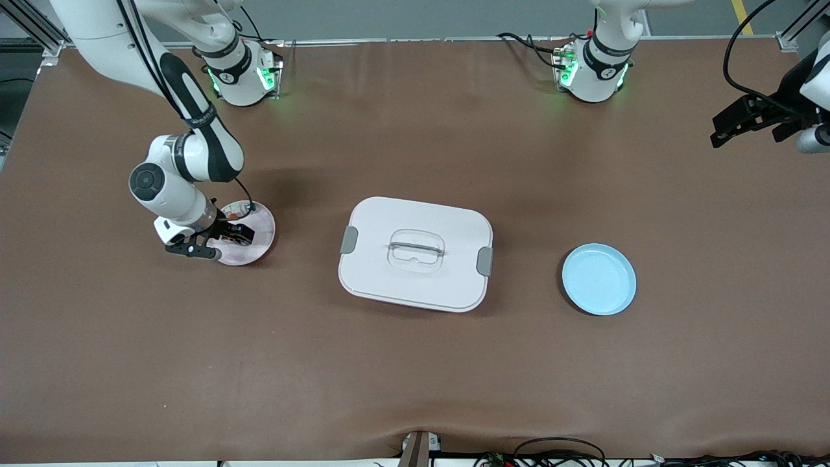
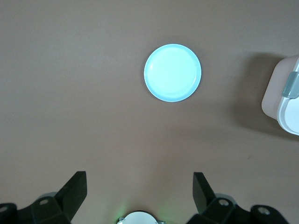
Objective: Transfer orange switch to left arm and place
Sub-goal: 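Lower the right gripper and grasp the black-orange switch on the plate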
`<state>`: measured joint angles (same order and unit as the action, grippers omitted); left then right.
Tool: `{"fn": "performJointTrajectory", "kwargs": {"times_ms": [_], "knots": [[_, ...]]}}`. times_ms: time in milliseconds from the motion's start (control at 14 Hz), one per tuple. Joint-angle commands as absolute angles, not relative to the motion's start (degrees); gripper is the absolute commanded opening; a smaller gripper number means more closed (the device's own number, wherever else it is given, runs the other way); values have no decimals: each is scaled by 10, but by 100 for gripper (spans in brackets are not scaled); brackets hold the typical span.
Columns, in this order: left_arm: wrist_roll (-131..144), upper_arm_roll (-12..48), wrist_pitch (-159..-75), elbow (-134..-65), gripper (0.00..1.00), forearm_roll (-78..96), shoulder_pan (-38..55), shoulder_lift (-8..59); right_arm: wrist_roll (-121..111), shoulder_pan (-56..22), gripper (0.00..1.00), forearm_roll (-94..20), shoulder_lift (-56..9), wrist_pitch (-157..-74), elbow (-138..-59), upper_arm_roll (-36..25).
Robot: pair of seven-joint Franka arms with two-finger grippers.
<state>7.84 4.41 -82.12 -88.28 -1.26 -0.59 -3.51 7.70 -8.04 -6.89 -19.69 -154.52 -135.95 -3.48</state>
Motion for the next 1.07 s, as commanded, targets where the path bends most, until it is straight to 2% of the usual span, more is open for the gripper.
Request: {"fn": "performJointTrajectory", "kwargs": {"times_ms": [0,71,143,214,357,714,1000], "knots": [[67,44,-818,-878,100,-8,-8,-33,86,-83,71,-77,-197,-1551,-1363,-34],[64,45,-817,-878,100,-8,-9,-35,90,-83,41,-77,-197,-1547,-1364,-34],[63,45,-817,-878,100,-8,-9,-36,103,-84,4,-77,-196,-1543,-1364,-33],[62,46,-816,-880,100,-8,-9,-37,130,-86,0,-77,-193,-1536,-1363,-33],[62,48,-816,-881,100,-8,-5,-36,155,-93,0,-77,-183,-1506,-1358,-31],[62,54,-814,-889,100,-7,-4,-40,263,-102,0,-91,-146,-1355,-1290,-20],[62,55,-814,-889,100,-4,-4,-40,350,-111,0,-186,-134,-1236,-1205,-7]]}}
